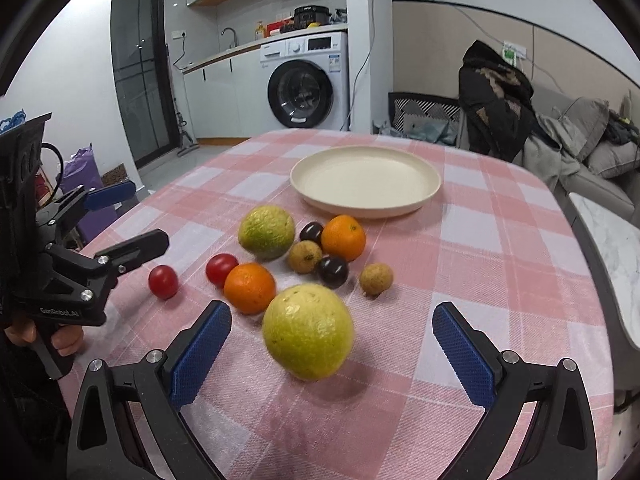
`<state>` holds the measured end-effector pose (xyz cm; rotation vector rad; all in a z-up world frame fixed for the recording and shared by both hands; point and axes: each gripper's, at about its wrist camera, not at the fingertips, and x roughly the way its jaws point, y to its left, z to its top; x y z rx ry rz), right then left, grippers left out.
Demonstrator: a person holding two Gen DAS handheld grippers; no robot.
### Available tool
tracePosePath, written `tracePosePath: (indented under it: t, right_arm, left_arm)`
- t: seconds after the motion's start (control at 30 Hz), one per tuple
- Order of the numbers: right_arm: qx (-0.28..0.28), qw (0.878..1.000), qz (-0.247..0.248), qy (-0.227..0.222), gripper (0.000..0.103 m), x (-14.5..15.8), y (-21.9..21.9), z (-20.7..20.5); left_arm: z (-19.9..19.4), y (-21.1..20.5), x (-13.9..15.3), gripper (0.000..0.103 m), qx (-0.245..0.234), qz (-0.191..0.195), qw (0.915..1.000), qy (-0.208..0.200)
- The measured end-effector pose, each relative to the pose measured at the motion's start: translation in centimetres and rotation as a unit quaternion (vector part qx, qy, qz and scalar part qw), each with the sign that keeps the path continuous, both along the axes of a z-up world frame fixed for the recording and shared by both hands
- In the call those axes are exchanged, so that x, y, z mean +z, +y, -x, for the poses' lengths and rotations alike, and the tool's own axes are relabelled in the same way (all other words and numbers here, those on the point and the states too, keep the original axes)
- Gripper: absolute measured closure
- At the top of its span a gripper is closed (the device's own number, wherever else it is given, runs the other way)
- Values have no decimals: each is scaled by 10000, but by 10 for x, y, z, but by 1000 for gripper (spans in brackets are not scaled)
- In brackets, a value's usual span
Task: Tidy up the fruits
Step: 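Grasp the red cherry tomato with the left tool while the right tool grasps the large yellow-green citrus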
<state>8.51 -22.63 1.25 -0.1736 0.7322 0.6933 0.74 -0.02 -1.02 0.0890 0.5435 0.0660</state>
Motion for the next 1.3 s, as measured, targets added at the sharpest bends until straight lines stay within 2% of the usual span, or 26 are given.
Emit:
tracePosePath:
  t: [0.2,0.4,0.73,0.8,0.97,1.2,1.27,1.3]
  right_arm:
    - [211,9995,50,208,2,-7,7,2]
    - [314,9972,-17,677,21,-17,9,-7]
    - [204,9920,-148,1236,35,-29,7,-22]
    - [213,9913,-146,1292,37,-30,9,-24]
    - [260,9917,-67,1260,47,-31,12,-24]
    - [270,9905,-148,1339,47,-32,10,-25]
    - [264,9898,-202,1384,47,-33,9,-27]
    - [261,9895,-226,1405,47,-32,9,-27]
  left_arm:
    - [2,2,-11,1,-364,282,9971,605]
    - [-2,6,-25,1,-398,493,9917,1119]
    - [-16,11,-41,1,-286,543,9849,1621]
    - [-18,12,-42,5,-288,546,9838,1683]
    - [-22,16,-46,24,-350,723,9795,1845]
    - [-23,17,-46,41,-465,893,9774,1858]
    - [-22,15,-46,51,-528,905,9775,1830]
    - [-22,15,-46,53,-542,894,9777,1822]
